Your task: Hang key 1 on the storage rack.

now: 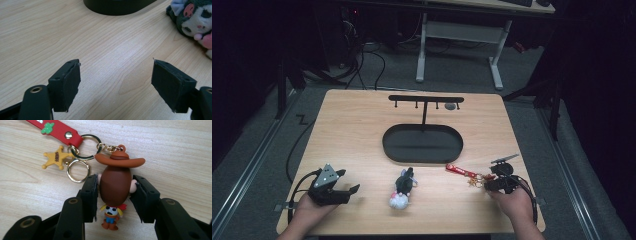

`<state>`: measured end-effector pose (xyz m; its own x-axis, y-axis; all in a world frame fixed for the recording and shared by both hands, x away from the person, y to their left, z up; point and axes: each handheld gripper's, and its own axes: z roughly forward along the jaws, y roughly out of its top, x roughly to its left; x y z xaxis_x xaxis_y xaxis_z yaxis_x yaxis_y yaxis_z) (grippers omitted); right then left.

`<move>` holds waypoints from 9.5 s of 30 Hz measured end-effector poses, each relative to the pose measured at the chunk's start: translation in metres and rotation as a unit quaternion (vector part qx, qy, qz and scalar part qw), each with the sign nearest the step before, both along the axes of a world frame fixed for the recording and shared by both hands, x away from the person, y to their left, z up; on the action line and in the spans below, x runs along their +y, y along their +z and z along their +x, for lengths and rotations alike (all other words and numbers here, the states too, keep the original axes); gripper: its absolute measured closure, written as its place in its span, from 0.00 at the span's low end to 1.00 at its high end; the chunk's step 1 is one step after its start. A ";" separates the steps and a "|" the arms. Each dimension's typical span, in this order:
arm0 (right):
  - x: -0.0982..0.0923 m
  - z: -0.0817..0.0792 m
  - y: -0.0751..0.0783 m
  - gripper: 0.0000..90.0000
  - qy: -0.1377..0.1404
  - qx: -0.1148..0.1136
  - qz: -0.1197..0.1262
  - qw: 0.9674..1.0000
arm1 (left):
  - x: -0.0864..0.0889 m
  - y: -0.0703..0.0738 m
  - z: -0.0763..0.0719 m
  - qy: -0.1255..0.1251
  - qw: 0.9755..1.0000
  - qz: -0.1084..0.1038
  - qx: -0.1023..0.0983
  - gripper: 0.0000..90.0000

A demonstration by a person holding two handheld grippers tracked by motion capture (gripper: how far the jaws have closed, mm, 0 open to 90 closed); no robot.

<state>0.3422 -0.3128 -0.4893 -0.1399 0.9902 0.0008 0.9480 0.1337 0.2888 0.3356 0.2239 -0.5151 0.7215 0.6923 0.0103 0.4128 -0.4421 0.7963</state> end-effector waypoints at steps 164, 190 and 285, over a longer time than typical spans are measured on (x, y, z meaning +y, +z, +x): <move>0.102 0.144 0.217 0.65 0.103 -0.013 0.022 0.994 | 0.001 -0.001 -0.001 -0.007 1.000 0.008 0.003 0.26; 0.087 0.159 0.201 0.65 0.073 -0.015 0.026 0.997 | 0.004 -0.002 -0.002 -0.002 1.000 0.006 0.005 0.26; 0.047 -0.063 -0.021 0.40 0.055 -0.297 0.136 0.944 | -0.065 -0.001 -0.027 -0.022 1.000 0.003 0.014 0.89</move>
